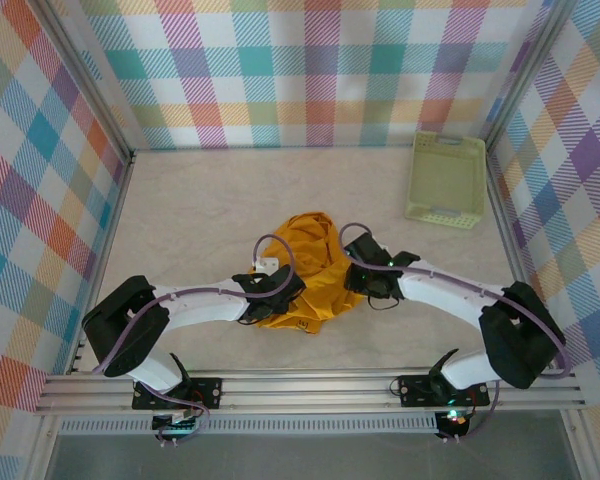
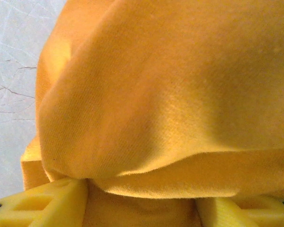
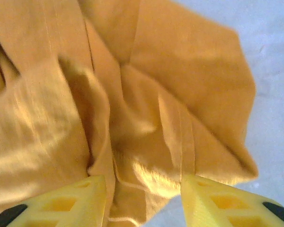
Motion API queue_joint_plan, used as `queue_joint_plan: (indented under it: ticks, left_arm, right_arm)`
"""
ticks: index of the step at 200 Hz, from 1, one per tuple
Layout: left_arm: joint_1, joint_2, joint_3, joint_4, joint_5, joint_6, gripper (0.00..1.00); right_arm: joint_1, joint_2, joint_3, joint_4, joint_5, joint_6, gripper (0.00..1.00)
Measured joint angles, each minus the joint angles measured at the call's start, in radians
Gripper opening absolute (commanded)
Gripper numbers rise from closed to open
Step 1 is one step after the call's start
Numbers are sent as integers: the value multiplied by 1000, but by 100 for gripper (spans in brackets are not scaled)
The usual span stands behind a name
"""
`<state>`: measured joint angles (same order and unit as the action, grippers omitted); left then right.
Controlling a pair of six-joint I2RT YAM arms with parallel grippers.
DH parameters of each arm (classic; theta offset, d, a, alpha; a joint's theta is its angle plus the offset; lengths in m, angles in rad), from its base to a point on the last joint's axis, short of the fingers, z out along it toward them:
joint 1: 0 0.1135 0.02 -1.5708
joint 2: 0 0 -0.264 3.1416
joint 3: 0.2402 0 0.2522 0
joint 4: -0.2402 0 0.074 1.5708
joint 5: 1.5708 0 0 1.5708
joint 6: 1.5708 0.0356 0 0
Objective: Fold the inside-out t-shirt
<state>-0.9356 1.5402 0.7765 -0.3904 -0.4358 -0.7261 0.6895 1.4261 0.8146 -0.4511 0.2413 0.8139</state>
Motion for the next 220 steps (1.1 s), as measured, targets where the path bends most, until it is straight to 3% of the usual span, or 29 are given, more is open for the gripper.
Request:
queue_joint_plan:
  ticks: [42,89,157,194,220]
  left_arm:
    - [-10,0,0,1,0,-4,61]
    - [-11,0,0,0,0,-11,61]
    - [-11,0,0,0,0,-11,61]
    - [-11,0,0,0,0,-11,61]
    - [-11,0,0,0,-1,-11,62]
  right_arm:
    - [-30,108,66,46,-26,-21,52]
    - [-24,149,55,37,-41,-13,44]
    - [22,98,-43,30,-45,32,19]
    - [24,53,-67,21,-44,39,0]
    - [23,12,-67,-5,-25,21,0]
